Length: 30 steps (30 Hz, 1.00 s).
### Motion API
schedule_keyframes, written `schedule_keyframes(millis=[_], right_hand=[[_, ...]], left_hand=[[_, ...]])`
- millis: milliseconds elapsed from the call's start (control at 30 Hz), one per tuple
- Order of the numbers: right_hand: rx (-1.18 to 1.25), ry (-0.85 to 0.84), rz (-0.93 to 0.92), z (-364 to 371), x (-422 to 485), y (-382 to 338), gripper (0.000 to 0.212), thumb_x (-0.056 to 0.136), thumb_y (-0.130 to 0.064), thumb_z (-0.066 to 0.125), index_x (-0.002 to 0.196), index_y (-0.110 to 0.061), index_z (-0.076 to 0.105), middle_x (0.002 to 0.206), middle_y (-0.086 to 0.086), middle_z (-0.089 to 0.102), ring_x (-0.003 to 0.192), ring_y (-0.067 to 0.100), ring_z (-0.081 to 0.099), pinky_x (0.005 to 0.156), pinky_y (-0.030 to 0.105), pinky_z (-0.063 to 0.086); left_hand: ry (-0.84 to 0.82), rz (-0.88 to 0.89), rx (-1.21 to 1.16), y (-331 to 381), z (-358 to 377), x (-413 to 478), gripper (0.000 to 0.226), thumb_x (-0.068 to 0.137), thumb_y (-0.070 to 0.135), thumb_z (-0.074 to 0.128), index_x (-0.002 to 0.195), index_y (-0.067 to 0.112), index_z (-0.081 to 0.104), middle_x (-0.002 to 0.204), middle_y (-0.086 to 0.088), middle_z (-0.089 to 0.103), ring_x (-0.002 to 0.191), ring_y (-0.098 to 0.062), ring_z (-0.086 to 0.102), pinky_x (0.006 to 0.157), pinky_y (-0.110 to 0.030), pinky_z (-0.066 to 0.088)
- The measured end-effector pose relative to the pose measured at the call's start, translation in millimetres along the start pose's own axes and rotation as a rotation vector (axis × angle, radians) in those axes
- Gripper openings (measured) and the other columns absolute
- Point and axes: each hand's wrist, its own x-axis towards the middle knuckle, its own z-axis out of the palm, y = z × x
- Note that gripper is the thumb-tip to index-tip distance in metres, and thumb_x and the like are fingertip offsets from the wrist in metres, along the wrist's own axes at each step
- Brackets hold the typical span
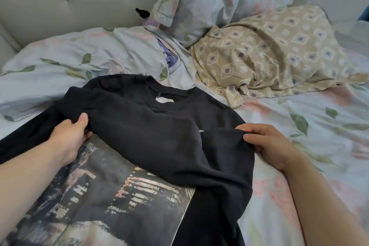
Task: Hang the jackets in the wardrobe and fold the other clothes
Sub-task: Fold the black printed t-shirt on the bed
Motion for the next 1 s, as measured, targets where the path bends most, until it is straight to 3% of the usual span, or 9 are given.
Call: schedule_keyframes(millis=[100,267,400,500,600,767,867,933,1000], right_hand=[[-0.009,-0.024,-0.021,-0.2,1.8,0.6,0.026,0.090,0.007,0.057,0.096,-0.008,0.078,0.108,0.020,0.072,0.099,0.033,0.063,0.091,0.044,0.044],[-0.125,0.017,-0.020,6.2,2.6,-13.5,0.016,0.090,-0.007,0.067,0.092,-0.017,0.078,0.098,0.010,0.076,0.094,0.024,0.070,0.093,0.041,0.053],[-0.288,0.022,0.023,-0.5,-1.6,-24.6,0.015,0.093,-0.024,0.065,0.088,-0.030,0.079,0.066,-0.008,0.068,0.047,0.012,0.054,0.048,0.024,0.043],[-0.239,0.208,0.064,-12.6,0.8,-27.0,0.015,0.092,-0.033,0.065,0.084,-0.030,0.078,0.055,-0.005,0.053,0.037,0.011,0.038,0.041,0.022,0.038],[-0.182,0.373,-0.002,-13.1,2.2,-25.2,0.017,0.091,-0.035,0.067,0.079,-0.029,0.078,0.055,0.000,0.054,0.037,0.011,0.041,0.038,0.025,0.041],[-0.161,0.141,0.147,-28.4,5.7,-26.9,0.025,0.098,-0.014,0.048,0.093,-0.006,0.071,0.066,0.017,0.058,0.049,0.021,0.048,0.035,0.020,0.027],[-0.171,0.100,0.254,-37.8,4.0,-29.8,0.028,0.096,-0.001,0.044,0.087,-0.006,0.070,0.069,0.017,0.055,0.044,0.016,0.040,0.031,0.017,0.020],[-0.384,0.170,0.310,-35.1,8.2,-36.4,0.023,0.092,0.000,0.048,0.078,-0.008,0.064,0.067,0.013,0.050,0.045,0.014,0.038,0.032,0.018,0.027],[-0.715,0.286,0.385,-30.8,8.8,-41.0,0.021,0.087,0.002,0.050,0.070,-0.009,0.057,0.063,0.004,0.046,0.053,0.014,0.041,0.049,0.022,0.041]], left_hand=[[-0.056,-0.060,-0.081,21.5,10.0,-39.0,0.041,0.103,0.037,0.049,0.134,0.012,0.052,0.123,0.003,0.064,0.094,-0.010,0.066,0.094,-0.029,0.048],[-0.133,-0.208,-0.124,8.3,44.4,-155.1,0.016,0.092,0.026,0.067,0.104,0.016,0.067,0.102,-0.005,0.076,0.075,-0.012,0.074,0.060,-0.026,0.058],[-0.301,-0.434,0.023,4.9,92.2,-229.0,0.038,0.078,0.038,0.075,0.107,0.014,0.069,0.086,-0.005,0.077,0.060,-0.018,0.072,0.046,-0.027,0.055],[-0.453,-0.529,0.234,-4.0,113.3,-275.4,0.075,0.048,0.060,0.082,0.099,0.006,0.067,0.076,-0.013,0.075,0.059,-0.023,0.073,0.042,-0.026,0.050],[-0.472,-0.348,0.470,-21.0,126.4,-303.3,0.058,0.054,0.056,0.088,0.084,0.010,0.071,0.068,0.000,0.074,0.062,-0.015,0.072,0.049,-0.028,0.054],[-0.474,-0.272,0.425,-33.5,145.8,-314.1,0.025,0.078,0.035,0.077,0.081,0.010,0.072,0.072,-0.004,0.073,0.050,-0.019,0.065,0.055,-0.031,0.055],[-0.525,-0.242,0.494,-38.5,144.2,-317.3,0.020,0.085,0.026,0.073,0.076,0.012,0.062,0.048,0.010,0.060,0.035,-0.012,0.052,0.042,-0.019,0.042],[-0.576,-0.274,0.534,-38.1,141.9,-315.2,0.022,0.083,0.026,0.076,0.076,0.014,0.058,0.046,0.012,0.059,0.033,-0.010,0.050,0.039,-0.016,0.039],[-0.610,-0.345,0.562,-34.6,142.9,-315.3,0.025,0.078,0.025,0.081,0.082,0.016,0.058,0.057,0.006,0.064,0.036,-0.011,0.054,0.040,-0.017,0.042]])
